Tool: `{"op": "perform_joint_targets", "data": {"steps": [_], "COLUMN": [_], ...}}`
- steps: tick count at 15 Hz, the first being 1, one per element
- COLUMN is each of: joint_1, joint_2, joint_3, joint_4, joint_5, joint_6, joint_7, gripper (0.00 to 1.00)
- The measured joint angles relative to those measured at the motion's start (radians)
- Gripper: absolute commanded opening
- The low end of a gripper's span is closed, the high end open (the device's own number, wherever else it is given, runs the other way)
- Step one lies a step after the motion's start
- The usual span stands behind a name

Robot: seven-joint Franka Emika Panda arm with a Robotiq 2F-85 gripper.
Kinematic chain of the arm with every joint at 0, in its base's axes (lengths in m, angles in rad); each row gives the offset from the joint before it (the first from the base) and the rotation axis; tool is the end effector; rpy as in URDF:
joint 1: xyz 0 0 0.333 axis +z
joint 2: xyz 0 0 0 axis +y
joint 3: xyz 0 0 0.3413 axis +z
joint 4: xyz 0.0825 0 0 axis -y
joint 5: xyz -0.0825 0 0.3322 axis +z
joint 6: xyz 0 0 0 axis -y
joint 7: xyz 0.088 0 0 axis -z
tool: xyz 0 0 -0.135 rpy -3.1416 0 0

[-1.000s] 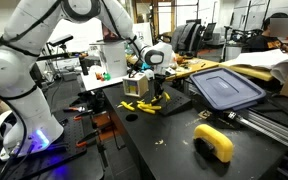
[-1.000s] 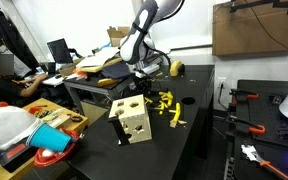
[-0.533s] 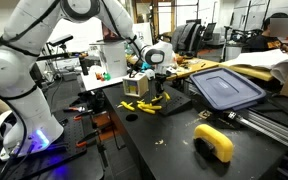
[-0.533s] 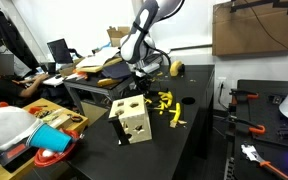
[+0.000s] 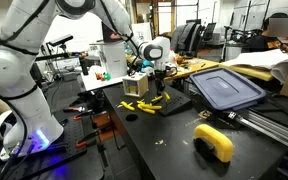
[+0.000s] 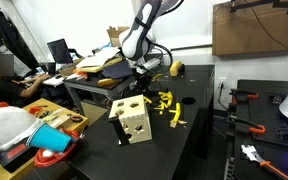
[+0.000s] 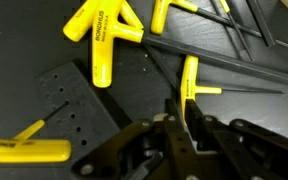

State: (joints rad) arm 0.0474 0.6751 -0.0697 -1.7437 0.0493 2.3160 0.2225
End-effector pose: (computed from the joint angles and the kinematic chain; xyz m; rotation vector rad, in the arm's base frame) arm 0.6331 -0.0078 0.2108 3.0902 -0.4150 -0.1548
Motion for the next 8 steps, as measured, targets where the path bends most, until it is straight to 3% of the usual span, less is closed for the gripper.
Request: {"op": "perform_joint_targets", "data": {"steps": [6,8], "joint_1": [0.009,0.014], "joint_2": [-0.014,-0.009], "joint_3": [0.011,0.012], "joint_4": [-0.033,-0.033], "joint_5": [-0.005,-0.005], "joint_6": [0.000,0.000], "joint_7": [-0.001,-0.001], "gripper": [0.93,1.00]}}
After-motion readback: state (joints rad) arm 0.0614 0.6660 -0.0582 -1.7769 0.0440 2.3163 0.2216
